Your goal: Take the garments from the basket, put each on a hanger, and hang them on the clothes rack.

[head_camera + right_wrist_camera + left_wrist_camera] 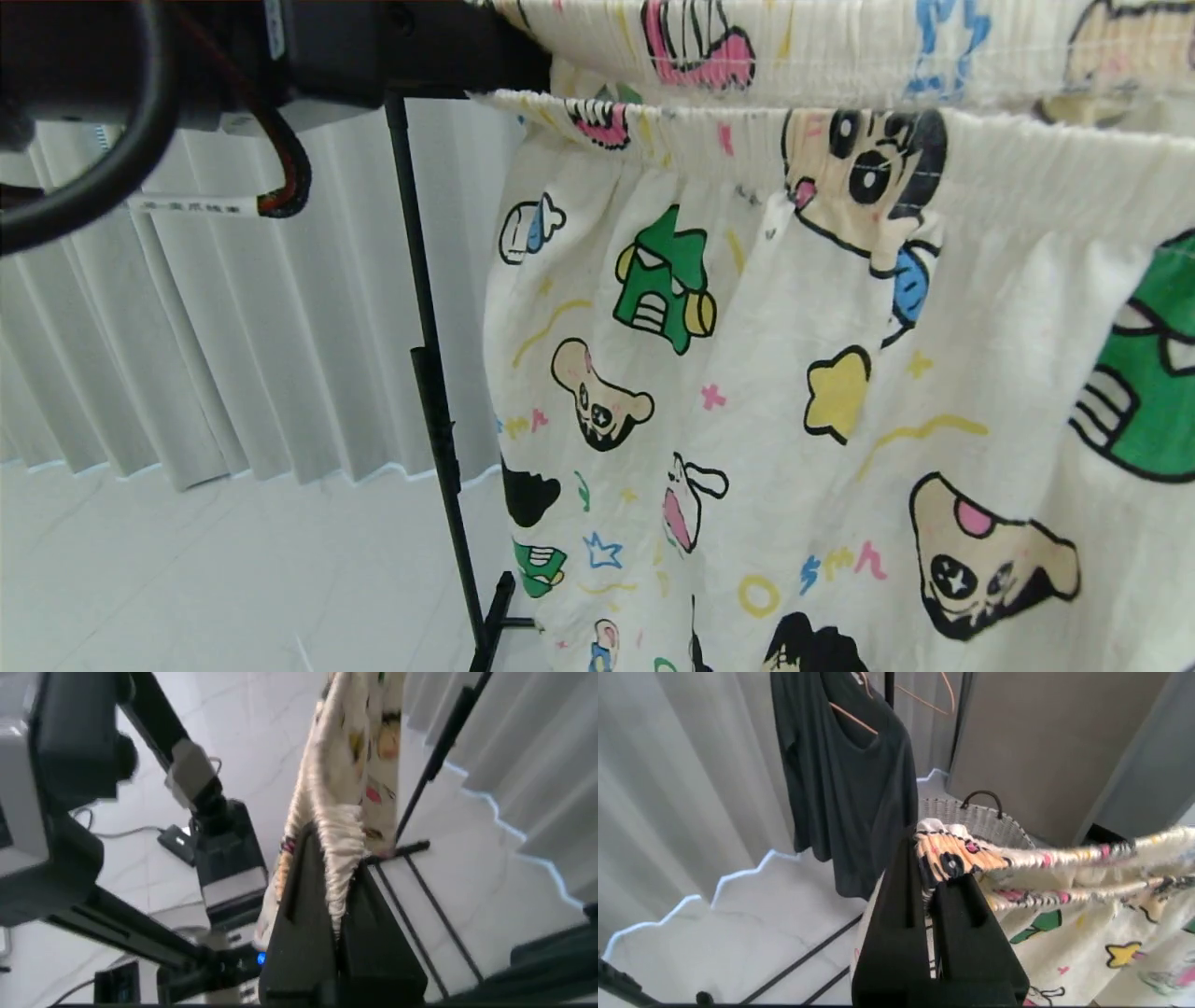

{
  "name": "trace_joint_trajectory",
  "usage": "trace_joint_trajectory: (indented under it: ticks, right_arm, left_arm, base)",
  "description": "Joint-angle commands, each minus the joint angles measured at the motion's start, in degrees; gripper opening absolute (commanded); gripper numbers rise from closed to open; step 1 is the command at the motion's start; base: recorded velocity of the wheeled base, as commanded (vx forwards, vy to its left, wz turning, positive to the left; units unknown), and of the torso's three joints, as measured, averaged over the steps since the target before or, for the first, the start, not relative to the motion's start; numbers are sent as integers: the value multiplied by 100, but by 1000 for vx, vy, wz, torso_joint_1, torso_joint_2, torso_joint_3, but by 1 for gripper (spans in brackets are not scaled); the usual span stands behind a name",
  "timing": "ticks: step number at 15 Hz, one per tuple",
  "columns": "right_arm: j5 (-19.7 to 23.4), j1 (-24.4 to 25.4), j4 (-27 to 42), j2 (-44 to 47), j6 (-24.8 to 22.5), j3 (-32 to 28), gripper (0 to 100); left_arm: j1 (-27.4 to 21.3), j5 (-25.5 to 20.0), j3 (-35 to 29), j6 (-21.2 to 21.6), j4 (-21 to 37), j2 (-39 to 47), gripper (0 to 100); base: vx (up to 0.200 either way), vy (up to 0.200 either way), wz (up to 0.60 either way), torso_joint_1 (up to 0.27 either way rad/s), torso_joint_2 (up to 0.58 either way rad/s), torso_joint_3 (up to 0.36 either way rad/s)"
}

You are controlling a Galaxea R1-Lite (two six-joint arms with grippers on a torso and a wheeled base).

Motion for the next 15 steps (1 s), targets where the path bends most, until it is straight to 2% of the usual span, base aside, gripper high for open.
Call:
trace_joint_trajectory:
  ticks: [1,2,4,5,6,8,9,10,11,12,13,14,15]
  right_arm:
    - [-129,-48,36,77,2,34,0]
    - [-471,-197,71,77,-7,122,0]
    - [-1333,-268,62,148,-16,315,0]
    - [-1579,-268,44,192,-16,315,0]
    - [-1922,-268,-131,350,-24,324,0]
    - [-1922,-268,-720,490,-51,412,0]
    - [-1913,-268,-1547,701,-86,544,0]
    - [-1869,-268,-2021,860,-147,596,0]
    - [-1825,-250,-2285,983,-183,605,0]
    - [-1632,-197,-2742,1194,-227,596,0]
    - [-1570,-180,-2865,1246,-227,596,0]
    - [-1465,-153,-3331,1440,-227,587,0]
    - [-1465,-153,-3401,1510,-227,579,0]
  left_arm:
    - [-19,76,81,14,16,-31,0]
    - [-19,164,134,-21,131,-75,0]
    - [-10,243,99,-153,1009,-216,0]
    - [-19,243,64,-267,1238,-260,0]
    - [-133,243,-33,-566,1660,-348,0]
    - [-335,234,-174,-988,2055,-418,0]
    - [-757,217,-253,-1410,2468,-550,0]
    - [-1065,182,-218,-1577,2627,-690,0]
    - [-1285,129,-209,-1682,2679,-770,0]
    - [-1715,6,-209,-1858,2688,-910,0]
    - [-1821,-20,-200,-1893,2688,-945,0]
    - [-2164,-73,-130,-1911,2688,-1060,0]
    - [-2251,-73,-59,-1911,2688,-1103,0]
  base:
    - [0,0,0,0,0,0]
    - [0,0,0,0,0,0]
    - [0,0,0,0,0,0]
    - [0,0,0,0,0,0]
    - [0,0,0,0,0,0]
    - [0,0,0,0,0,0]
    - [0,0,0,0,0,0]
    - [0,0,0,0,0,0]
    - [0,0,0,0,0,0]
    - [0,0,0,0,0,0]
    - [0,0,0,0,0,0]
    - [0,0,0,0,0,0]
    - [0,0,0,0,0,0]
